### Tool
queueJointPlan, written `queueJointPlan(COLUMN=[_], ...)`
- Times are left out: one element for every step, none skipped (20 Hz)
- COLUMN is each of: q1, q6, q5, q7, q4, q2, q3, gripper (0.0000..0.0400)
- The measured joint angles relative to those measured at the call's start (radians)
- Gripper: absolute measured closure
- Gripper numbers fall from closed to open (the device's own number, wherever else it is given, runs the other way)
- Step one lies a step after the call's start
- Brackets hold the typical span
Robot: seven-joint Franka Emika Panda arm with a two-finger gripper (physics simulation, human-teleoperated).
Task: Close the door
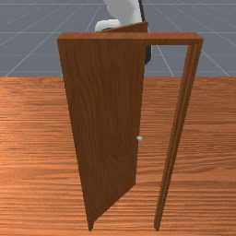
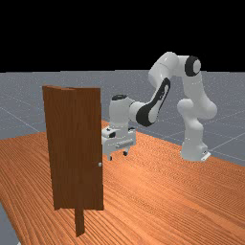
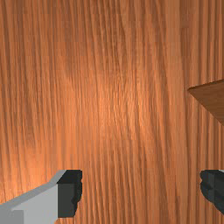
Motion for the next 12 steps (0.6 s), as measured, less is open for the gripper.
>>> queueJointPlan(q1=[0.001,0.001,-0.003,-0.012,-0.025,-0.026,-0.028,-0.027,-0.025,-0.026,-0.027,-0.027], q6=[0.06,0.109,0.143,0.156,0.139,0.127,0.136,0.136,0.136,0.133,0.136,0.136], q5=[-0.011,-0.025,-0.041,-0.058,-0.074,-0.073,-0.074,-0.074,-0.069,-0.074,-0.074,-0.074], q7=[0.005,0.012,0.018,0.023,0.022,0.022,0.03,0.027,0.017,0.022,0.025,0.025], q4=[-0.172,-0.349,-0.519,-0.682,-0.836,-0.84,-0.845,-0.845,-0.846,-0.845,-0.846,-0.847], q2=[-0.11,-0.238,-0.374,-0.522,-0.692,-0.708,-0.711,-0.712,-0.712,-0.711,-0.713,-0.713], q3=[-0.004,-0.008,-0.012,-0.014,-0.017,-0.018,-0.017,-0.017,-0.021,-0.018,-0.018,-0.018], gripper=[0.0157,0.0252,0.031,0.0346,0.0367,0.0223,0.0135,0.0082,0.005,0.003,0.0018,0.0011])
